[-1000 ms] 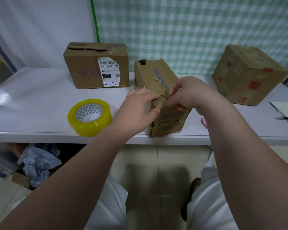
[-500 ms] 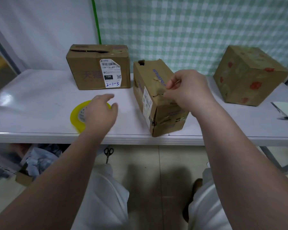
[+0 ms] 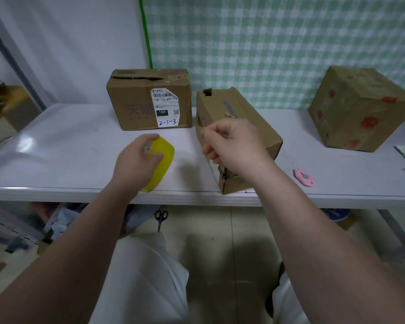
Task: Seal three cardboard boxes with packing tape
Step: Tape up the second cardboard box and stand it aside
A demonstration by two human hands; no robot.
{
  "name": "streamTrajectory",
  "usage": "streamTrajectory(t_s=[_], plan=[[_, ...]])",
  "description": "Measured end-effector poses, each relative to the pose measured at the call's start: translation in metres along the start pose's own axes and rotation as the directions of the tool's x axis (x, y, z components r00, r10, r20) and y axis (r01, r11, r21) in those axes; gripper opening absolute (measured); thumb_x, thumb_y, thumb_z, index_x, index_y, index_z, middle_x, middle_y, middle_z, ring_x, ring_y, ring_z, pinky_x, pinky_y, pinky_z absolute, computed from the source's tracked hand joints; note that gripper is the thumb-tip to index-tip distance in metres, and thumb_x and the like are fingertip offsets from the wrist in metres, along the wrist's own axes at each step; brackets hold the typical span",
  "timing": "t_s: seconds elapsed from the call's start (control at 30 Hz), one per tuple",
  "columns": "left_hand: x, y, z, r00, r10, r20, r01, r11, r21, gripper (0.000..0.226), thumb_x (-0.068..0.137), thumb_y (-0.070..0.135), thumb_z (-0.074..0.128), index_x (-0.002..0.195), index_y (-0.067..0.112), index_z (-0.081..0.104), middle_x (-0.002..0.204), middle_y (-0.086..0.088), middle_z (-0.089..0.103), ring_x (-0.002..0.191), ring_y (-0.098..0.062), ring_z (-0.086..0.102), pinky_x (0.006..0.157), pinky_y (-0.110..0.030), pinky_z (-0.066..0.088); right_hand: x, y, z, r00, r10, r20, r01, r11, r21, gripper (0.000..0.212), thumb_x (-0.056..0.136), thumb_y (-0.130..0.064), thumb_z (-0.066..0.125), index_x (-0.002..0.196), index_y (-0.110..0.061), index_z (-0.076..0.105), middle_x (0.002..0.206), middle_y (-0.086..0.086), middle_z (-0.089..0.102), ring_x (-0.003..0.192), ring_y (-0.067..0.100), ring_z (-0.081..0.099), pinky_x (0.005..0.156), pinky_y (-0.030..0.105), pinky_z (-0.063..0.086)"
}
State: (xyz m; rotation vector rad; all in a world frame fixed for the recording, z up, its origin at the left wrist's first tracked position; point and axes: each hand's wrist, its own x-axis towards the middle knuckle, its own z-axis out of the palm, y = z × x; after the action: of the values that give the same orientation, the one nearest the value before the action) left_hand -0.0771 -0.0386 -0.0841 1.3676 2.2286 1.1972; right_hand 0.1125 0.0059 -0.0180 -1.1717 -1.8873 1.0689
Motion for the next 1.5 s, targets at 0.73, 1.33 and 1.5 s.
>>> streamTrajectory(t_s=[0.73, 1.33, 1.5], plan=[[-0.066, 0.087, -0.029, 0.917, 0.351, 0.188, -0.352, 0.935, -0.029, 0.018, 0.091, 0.025, 0.060, 0.105, 0.029, 0.071, 0.096, 0.006, 0.055, 0.086, -0.004, 0.052, 0.074, -0.005, 0.035, -0.059, 0.034, -0.004, 0.947, -0.040, 0.318, -0.106, 0.897, 0.429, 0.054, 0.077, -0.034, 0.068, 0.103, 0.012, 0.059, 0.087, 0.017, 0.058, 0.079, 0.025, 0.054, 0.071, 0.040, 0.046], [-0.067, 0.083, -0.008, 0.826, 0.194, 0.530, 0.056, 0.906, -0.419, 0.041, 0.079, 0.054, 0.059, 0.120, 0.047, 0.061, 0.129, 0.014, 0.056, 0.120, -0.007, 0.051, 0.102, -0.031, 0.039, -0.075, 0.059, -0.044, 0.923, 0.053, 0.381, -0.288, 0.752, 0.593, 0.039, 0.064, -0.020, 0.058, 0.101, -0.013, 0.067, 0.096, 0.011, 0.066, 0.089, 0.026, 0.061, 0.075, 0.037, 0.046], [-0.064, 0.076, -0.005, 0.753, 0.394, 0.527, -0.033, 0.823, -0.568, 0.061, 0.055, 0.054, 0.081, 0.113, 0.043, 0.064, 0.115, 0.013, 0.064, 0.106, -0.009, 0.062, 0.079, -0.022, 0.051, -0.074, 0.066, -0.046, 0.910, 0.035, 0.413, -0.337, 0.643, 0.688, 0.086, 0.040, -0.033, 0.071, 0.120, -0.004, 0.060, 0.111, 0.019, 0.065, 0.097, 0.033, 0.063, 0.081, 0.042, 0.051]])
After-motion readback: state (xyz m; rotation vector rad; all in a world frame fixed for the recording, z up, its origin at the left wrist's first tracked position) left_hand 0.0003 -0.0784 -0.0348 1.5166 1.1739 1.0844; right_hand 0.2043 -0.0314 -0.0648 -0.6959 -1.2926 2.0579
